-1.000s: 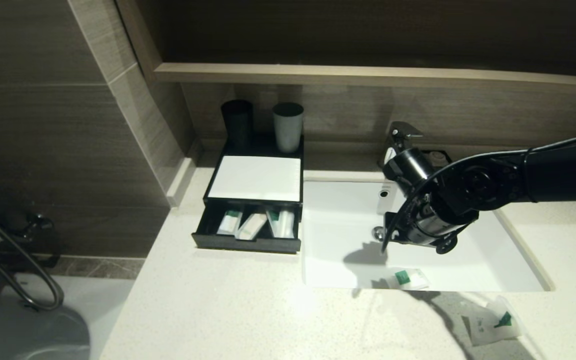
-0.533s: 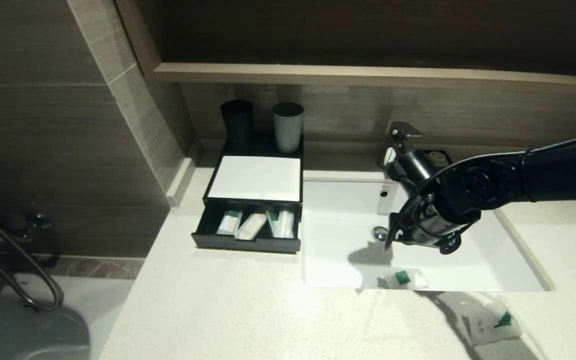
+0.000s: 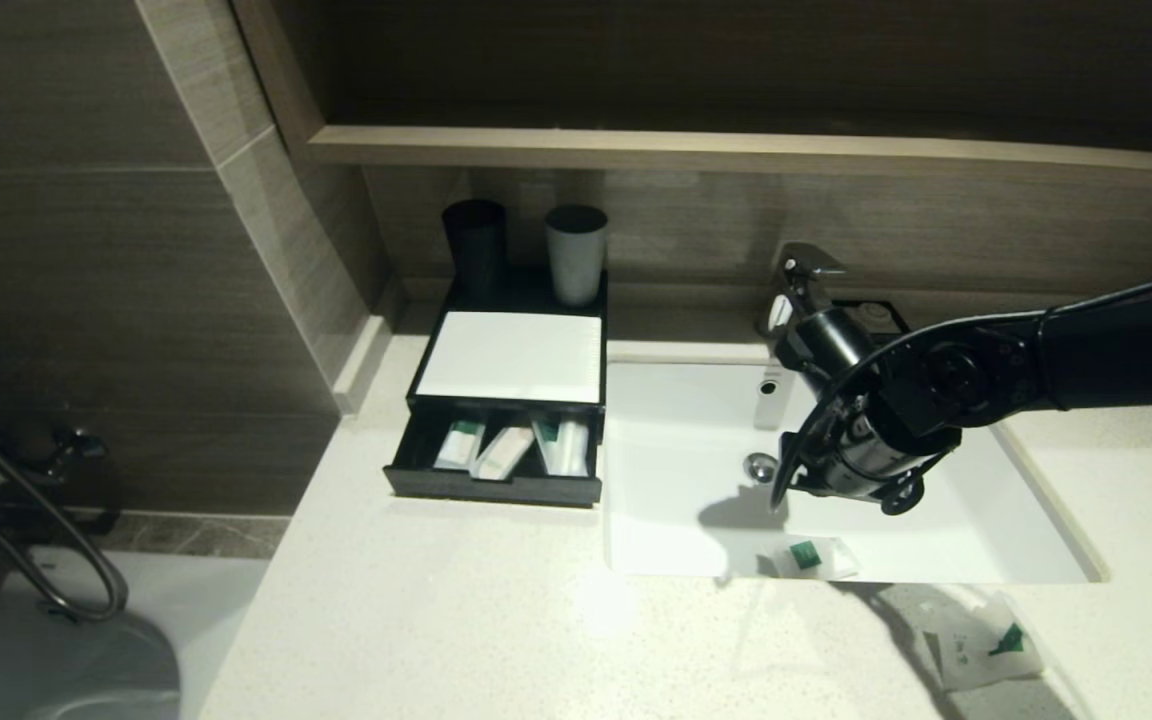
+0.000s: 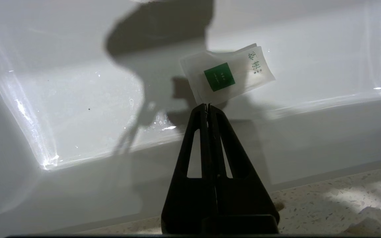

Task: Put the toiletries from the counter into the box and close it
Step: Pick up the bathroom toiletry

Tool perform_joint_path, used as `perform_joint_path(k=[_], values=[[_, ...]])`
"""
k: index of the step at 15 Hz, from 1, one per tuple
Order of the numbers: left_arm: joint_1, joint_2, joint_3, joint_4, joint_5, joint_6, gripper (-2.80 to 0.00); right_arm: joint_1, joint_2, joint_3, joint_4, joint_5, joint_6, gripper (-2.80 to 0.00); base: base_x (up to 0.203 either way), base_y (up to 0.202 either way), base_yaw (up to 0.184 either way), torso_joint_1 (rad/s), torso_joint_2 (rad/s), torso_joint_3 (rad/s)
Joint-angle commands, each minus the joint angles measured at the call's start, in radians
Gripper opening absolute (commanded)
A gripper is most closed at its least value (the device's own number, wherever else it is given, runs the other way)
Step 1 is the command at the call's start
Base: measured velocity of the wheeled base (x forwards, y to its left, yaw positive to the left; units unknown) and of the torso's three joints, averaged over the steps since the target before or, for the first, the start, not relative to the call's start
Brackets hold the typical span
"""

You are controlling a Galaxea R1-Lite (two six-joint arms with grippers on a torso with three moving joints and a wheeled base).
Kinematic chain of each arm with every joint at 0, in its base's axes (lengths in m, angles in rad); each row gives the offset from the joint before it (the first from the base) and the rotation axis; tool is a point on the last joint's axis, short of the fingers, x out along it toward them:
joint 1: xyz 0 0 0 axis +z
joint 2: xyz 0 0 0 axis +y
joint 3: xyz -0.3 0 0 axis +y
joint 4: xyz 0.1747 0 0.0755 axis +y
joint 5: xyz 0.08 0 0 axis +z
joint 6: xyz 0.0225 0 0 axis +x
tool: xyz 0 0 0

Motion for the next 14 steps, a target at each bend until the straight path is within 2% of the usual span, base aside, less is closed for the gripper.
perform_joint_path(k=[1,14], values=[[0.0,0.0,0.0,0.0,0.0,0.0,-2.8,-0.001,0.0,0.0,0.004,-0.003,0.003,-2.8,0.0,0.0,0.0,0.0,0.0,0.0],[0.0,0.0,0.0,0.0,0.0,0.0,-2.8,-0.036,-0.008,-0.006,0.008,-0.003,-0.011,-2.8,0.0,0.0,0.0,0.0,0.0,0.0]])
